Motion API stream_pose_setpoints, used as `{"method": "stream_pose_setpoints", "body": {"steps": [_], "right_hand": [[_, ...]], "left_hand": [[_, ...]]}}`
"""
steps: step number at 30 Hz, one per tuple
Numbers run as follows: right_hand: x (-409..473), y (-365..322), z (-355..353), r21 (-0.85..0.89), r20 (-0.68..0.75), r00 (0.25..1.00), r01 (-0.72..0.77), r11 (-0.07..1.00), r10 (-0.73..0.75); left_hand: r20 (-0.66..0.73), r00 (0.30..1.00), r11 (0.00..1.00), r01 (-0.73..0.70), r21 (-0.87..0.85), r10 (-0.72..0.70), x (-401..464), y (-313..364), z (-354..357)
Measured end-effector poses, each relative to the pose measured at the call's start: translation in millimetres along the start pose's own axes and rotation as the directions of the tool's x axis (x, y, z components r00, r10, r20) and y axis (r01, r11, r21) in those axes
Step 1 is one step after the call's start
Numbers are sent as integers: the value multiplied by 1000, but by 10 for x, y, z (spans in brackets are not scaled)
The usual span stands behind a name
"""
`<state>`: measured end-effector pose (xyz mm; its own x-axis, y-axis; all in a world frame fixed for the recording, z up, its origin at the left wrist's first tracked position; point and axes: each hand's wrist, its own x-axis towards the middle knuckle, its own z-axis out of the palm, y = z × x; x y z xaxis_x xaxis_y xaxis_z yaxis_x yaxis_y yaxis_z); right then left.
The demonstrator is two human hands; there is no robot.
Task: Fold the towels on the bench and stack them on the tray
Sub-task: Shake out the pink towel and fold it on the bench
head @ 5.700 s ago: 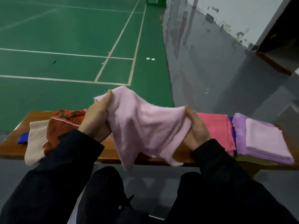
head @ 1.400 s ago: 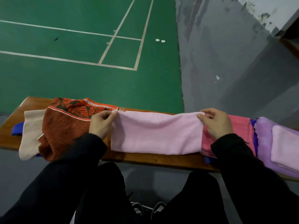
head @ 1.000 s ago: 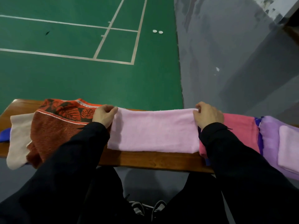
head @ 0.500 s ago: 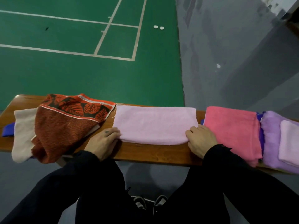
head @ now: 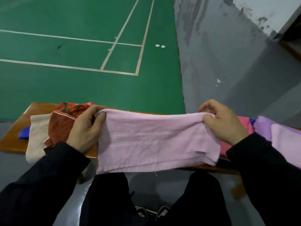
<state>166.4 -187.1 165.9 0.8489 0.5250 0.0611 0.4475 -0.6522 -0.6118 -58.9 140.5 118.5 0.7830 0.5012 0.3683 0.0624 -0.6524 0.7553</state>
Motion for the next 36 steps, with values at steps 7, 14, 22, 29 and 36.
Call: {"method": "stream_pose_setpoints", "body": {"steps": [7, 14, 22, 29, 36], "right_hand": [[574, 341, 411, -28, 96, 972, -213, 977, 214], [21, 558, 946, -345, 317, 948, 150, 927, -36], [-71, 849, 1252, -553, 500, 857, 426, 716, -123], [-151, 935, 1297, -506, 265, 921, 386, 772, -286], [-317, 1123, 1243, -444, 257, 810, 583, 680, -527]], "left_hand": [[91, 927, 927, 352, 131, -365, 421, -651, 422], [308, 951, 894, -164, 416, 31, -244, -986, 677], [492, 854, 867, -368, 336, 171, -464, -1093, 778], [468, 861, 829, -403, 387, 200, -507, -1153, 778], [326, 921, 862, -335, 381, 214, -661, -1143, 752]]}}
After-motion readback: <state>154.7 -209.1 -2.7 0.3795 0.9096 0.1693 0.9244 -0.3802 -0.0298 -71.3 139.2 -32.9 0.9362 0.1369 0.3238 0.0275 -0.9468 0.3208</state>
